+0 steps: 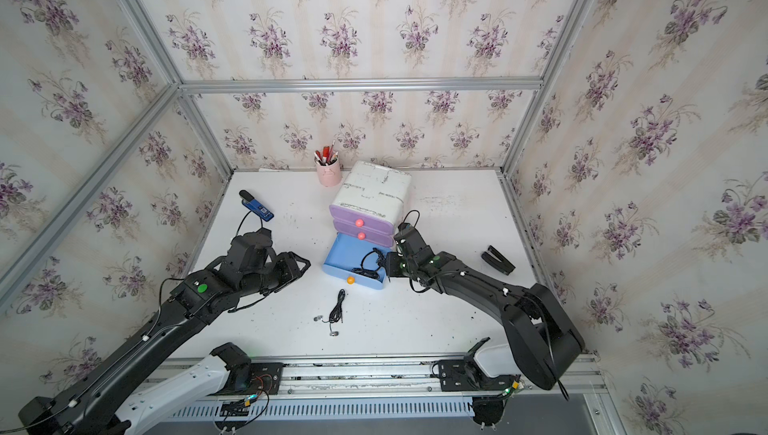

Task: Place the wired earphones into the drawer by color
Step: Place the wired earphones in the drawer.

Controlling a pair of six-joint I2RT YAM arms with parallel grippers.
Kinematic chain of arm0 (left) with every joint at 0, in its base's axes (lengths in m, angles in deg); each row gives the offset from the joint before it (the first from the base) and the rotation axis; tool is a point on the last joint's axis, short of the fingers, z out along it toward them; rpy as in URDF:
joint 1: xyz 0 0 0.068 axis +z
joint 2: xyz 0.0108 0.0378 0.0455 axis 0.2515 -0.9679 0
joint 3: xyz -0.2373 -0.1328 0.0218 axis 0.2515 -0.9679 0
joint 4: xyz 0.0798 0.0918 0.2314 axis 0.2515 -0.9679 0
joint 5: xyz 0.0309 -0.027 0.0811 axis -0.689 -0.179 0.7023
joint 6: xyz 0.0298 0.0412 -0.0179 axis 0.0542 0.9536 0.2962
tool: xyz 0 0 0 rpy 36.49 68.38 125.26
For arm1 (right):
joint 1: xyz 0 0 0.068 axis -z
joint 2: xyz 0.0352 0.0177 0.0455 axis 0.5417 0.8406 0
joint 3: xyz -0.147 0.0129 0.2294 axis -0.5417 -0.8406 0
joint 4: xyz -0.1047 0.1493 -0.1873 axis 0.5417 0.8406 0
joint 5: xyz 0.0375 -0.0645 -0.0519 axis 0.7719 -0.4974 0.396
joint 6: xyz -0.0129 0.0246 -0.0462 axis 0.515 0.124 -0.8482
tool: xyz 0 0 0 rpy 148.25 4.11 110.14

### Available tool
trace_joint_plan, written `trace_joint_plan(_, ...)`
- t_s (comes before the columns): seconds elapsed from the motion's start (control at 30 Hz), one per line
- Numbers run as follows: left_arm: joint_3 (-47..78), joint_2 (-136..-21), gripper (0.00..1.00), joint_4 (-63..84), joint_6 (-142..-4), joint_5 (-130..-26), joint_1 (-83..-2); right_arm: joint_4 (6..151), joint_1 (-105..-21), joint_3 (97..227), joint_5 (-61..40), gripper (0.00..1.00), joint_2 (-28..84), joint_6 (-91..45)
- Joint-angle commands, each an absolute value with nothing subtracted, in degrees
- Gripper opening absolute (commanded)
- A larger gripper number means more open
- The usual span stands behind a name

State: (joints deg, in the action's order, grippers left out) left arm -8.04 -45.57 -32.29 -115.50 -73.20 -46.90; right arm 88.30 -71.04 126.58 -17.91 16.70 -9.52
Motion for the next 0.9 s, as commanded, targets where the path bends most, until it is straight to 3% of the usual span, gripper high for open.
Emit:
trace_joint_plan(0.0, -8.2, -45.5, 0.51, -32.1, -114.8, -73.2, -46.9, 86.0, -71.0, 123.9, -16.7, 0.47, 12.6, -8.9)
trace_joint_plan(0.2, -8.2, -46.1, 0.51, -31.4, -114.8, -73.7, -46.9, 80.9, -71.0, 117.9, -13.7, 0.47, 10.0, -6.8)
trace_joint_plan(0.57, -8.5, -45.7, 0.51, -31.5, -115.0, -74.0, -46.9, 72.7, -70.4, 117.3, -11.6, 0.47, 16.2, -6.0)
trace_joint_plan(0.87, -8.6, -45.9, 0.52, -31.3, -115.0, -74.1, -46.9, 67.6, -69.6, 116.9, -8.4, 0.25, 20.3, -4.5)
